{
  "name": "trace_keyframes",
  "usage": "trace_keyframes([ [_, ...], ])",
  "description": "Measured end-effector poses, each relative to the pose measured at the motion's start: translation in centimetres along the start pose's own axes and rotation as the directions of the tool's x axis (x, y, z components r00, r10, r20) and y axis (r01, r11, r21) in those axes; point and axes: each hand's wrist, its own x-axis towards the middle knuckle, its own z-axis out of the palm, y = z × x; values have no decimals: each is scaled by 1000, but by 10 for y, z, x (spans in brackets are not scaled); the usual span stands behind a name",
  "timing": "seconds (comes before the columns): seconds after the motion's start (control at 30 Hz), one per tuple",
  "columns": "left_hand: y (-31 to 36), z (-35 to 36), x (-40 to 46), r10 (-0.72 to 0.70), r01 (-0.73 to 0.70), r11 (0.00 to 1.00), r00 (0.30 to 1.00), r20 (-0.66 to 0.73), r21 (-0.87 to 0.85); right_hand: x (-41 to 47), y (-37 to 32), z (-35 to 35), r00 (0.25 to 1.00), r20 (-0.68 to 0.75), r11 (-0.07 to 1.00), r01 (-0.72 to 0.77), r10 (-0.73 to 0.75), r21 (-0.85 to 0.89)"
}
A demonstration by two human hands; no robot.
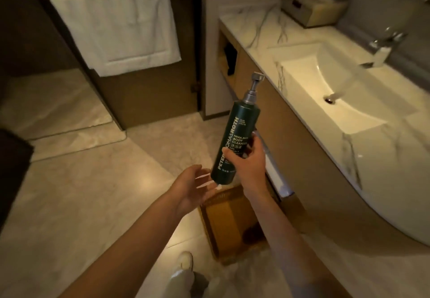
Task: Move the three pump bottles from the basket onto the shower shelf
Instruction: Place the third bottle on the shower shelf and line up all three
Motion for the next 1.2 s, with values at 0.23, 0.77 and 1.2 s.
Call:
trace_keyframes([
  [0.23, 23, -22, -71, 81, -73, 967, 997, 21, -244, -32, -77, 42, 973, 190, 987, 146, -132, -61],
  [0.77, 162, -196, -114, 201, -254, 852, 966, -162, -459, -12, -121, 288, 851, 479, 955, 286, -215, -79],
  [1.2, 311, -343, -94, 287, -396, 745, 917, -278, -536, 52, -143, 509, 759, 589, 943, 331, -277, 16],
])
